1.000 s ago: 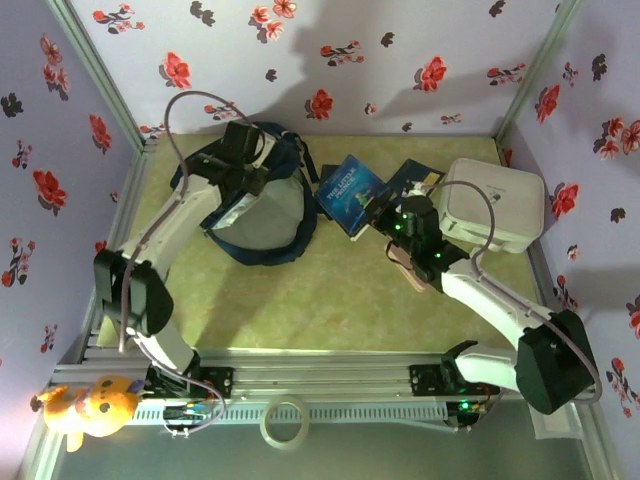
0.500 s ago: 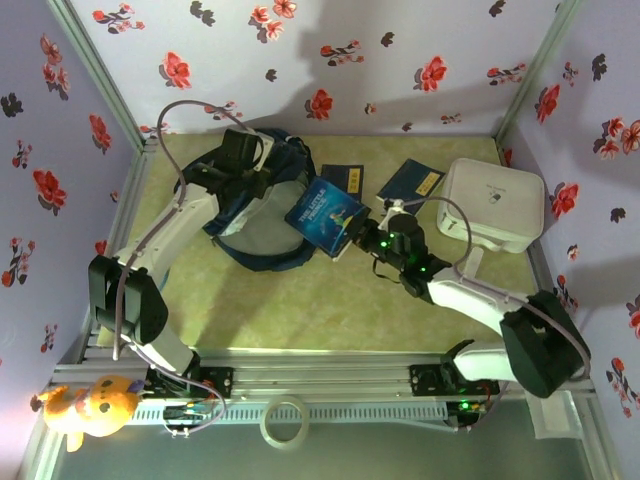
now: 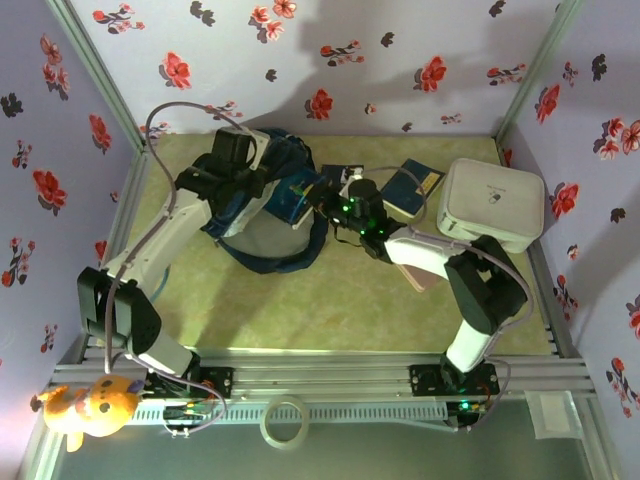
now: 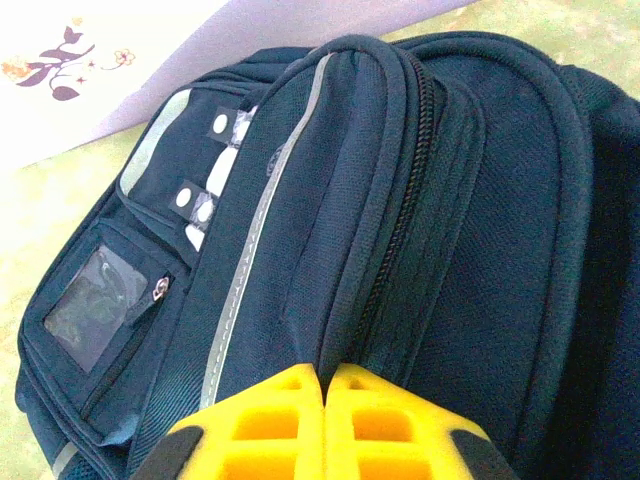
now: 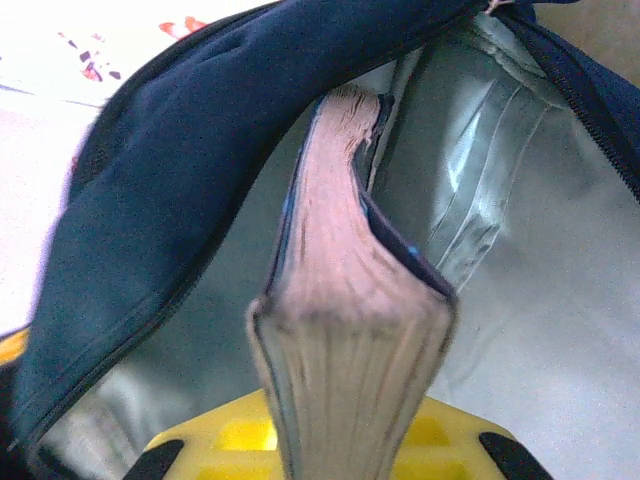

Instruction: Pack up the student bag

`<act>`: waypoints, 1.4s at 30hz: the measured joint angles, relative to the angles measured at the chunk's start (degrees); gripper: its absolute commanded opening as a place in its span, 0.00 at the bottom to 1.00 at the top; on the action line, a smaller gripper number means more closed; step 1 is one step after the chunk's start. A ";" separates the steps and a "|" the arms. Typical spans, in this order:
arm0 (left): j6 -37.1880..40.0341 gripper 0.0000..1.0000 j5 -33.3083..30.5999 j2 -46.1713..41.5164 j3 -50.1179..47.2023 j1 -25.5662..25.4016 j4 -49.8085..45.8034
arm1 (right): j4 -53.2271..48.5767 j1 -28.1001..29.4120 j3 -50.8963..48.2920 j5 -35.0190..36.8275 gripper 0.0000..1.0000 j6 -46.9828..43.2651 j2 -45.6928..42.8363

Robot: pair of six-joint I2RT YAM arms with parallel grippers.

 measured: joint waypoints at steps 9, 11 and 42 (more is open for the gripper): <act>-1.11 0.00 1.81 -1.92 -0.81 0.00 -0.02 | -6.73 2.51 9.40 5.95 0.10 2.99 12.96; -1.14 0.00 2.10 -1.95 -0.96 0.00 -0.04 | -8.13 2.99 12.24 6.29 0.11 3.80 14.99; -5.95 0.00 7.96 -1.95 -0.96 3.10 -0.33 | -7.69 6.01 34.84 3.52 0.45 18.51 34.25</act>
